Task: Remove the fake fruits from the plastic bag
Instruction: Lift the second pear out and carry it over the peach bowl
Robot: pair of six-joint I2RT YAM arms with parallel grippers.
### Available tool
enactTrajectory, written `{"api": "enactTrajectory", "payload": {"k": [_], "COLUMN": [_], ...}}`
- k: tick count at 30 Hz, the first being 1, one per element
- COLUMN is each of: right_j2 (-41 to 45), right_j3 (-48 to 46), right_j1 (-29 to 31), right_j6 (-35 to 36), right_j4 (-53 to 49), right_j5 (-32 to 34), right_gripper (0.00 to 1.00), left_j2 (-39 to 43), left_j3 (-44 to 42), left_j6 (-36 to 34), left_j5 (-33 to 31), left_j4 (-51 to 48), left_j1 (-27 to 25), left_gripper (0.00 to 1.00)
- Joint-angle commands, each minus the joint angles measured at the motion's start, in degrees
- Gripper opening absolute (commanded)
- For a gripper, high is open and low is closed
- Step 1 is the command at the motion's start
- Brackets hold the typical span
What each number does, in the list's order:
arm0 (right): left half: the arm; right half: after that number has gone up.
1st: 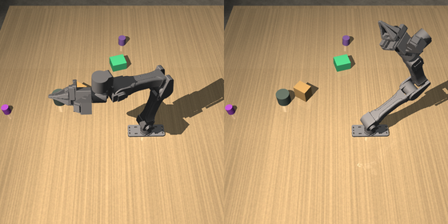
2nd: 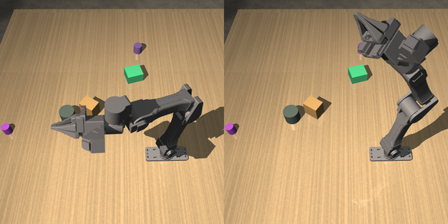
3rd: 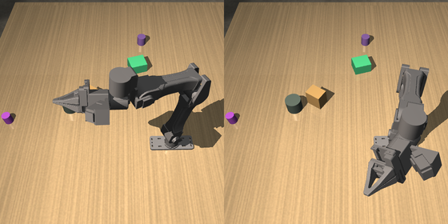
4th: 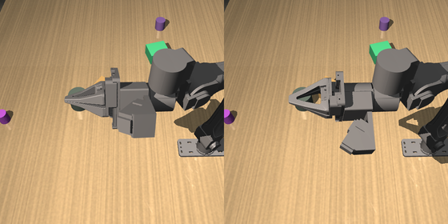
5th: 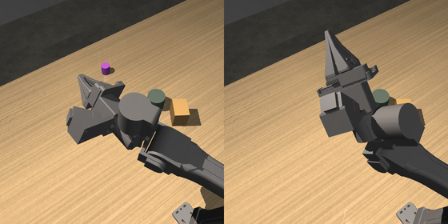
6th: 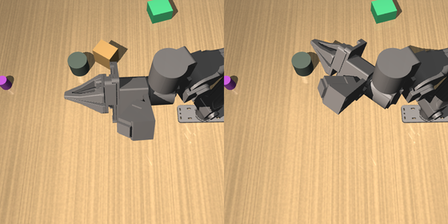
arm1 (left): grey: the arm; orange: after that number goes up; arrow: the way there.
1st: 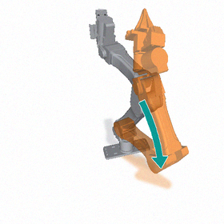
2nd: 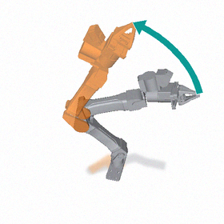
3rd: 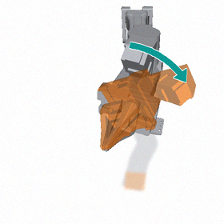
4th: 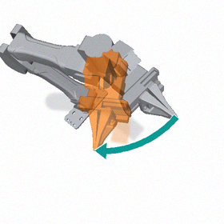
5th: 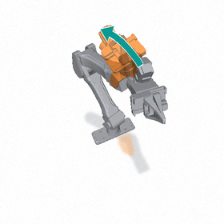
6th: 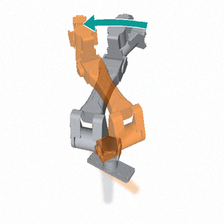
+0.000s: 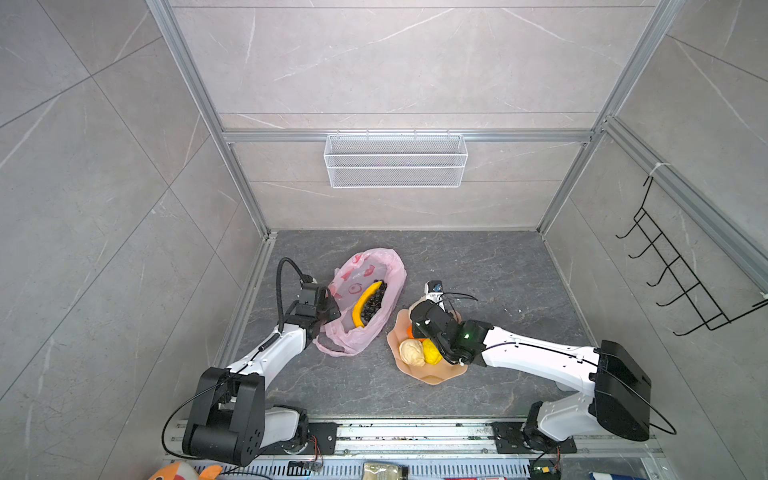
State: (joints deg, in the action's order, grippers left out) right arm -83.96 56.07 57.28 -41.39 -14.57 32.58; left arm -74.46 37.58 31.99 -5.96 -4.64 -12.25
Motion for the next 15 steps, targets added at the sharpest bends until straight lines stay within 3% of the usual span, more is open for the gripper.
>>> {"api": "enactTrajectory", "payload": {"k": [1,6,15], "right_j2": [-0.3,-4.7,-8.1], "right_j3": [-0.4,3.0,3.3], "right_j1": [0.1,-1.1,-3.9], "right_j6": [2.5,2.4,4.1], "right_j4": [-0.8,-4.7,-2.7], "right_j5": [5.9,9.5,7.2], "right_gripper": [0.54,0.54,0.54], "left_j2": [0.3,0.6,0.8], "left_j3": [0.6,0.6,0.7], "left_j6": [0.3,0.1,0.0], "left_j5": [-0.9,-1.3,-1.0], "left_j4": [1.2,0.9,0.8], "left_j1": [0.3,0.3,0.3], "left_gripper": [0.00,0.00,0.00]}}
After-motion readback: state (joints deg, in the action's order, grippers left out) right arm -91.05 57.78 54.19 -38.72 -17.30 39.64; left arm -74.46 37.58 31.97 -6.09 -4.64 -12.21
